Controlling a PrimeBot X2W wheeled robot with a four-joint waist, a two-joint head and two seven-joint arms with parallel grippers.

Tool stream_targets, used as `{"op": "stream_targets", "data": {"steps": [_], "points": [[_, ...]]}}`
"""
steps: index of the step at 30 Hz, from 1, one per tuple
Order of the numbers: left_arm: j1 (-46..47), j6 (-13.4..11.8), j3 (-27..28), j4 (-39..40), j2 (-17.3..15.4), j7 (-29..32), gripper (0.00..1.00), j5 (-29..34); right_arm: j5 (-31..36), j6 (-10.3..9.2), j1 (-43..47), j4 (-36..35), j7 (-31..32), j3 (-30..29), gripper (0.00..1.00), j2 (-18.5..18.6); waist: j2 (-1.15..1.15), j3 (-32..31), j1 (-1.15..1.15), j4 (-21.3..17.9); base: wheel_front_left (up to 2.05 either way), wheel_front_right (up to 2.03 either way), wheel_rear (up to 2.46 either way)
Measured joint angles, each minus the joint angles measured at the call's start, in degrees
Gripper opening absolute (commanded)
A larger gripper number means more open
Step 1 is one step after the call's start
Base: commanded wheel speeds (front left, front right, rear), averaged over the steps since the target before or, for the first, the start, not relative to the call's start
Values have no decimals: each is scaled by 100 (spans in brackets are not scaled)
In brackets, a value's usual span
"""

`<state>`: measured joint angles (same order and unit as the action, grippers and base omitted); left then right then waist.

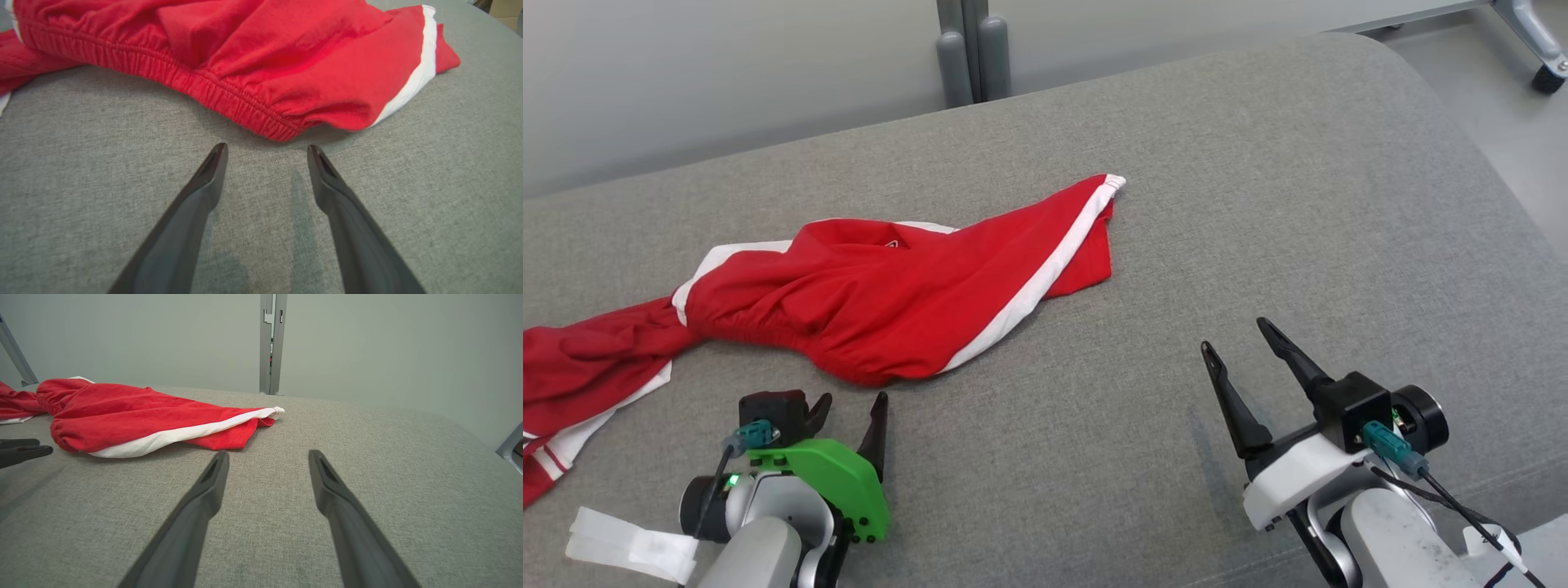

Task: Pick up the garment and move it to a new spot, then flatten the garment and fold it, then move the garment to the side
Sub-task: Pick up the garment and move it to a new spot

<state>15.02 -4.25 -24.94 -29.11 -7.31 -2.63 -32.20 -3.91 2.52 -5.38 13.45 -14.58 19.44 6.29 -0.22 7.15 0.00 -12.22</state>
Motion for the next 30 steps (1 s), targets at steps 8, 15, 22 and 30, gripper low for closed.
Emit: {"op": "stream_targets", "data": {"steps": [8, 15, 22, 30], "points": [[20, 13, -58, -177, -143, -2, 100, 23, 0, 45, -4, -3, 0, -40, 100, -45, 0, 139, 0, -247, 0, 0, 0], [150, 27, -82, -346, -185, -153, 100, 79, 0, 44, -15, -2, 1, -78, 100, -49, 0, 256, 0, -403, 0, 0, 0], [300, 183, -131, -390, -200, -297, 100, 132, 0, 43, -24, -4, 0, -151, 100, -62, 0, 306, 0, -463, 0, 0, 0], [398, 437, -279, -423, -90, -502, 27, 138, -1, 44, -25, -1, 0, -186, 100, -78, 0, 287, 0, -470, 0, 0, 0]]}}
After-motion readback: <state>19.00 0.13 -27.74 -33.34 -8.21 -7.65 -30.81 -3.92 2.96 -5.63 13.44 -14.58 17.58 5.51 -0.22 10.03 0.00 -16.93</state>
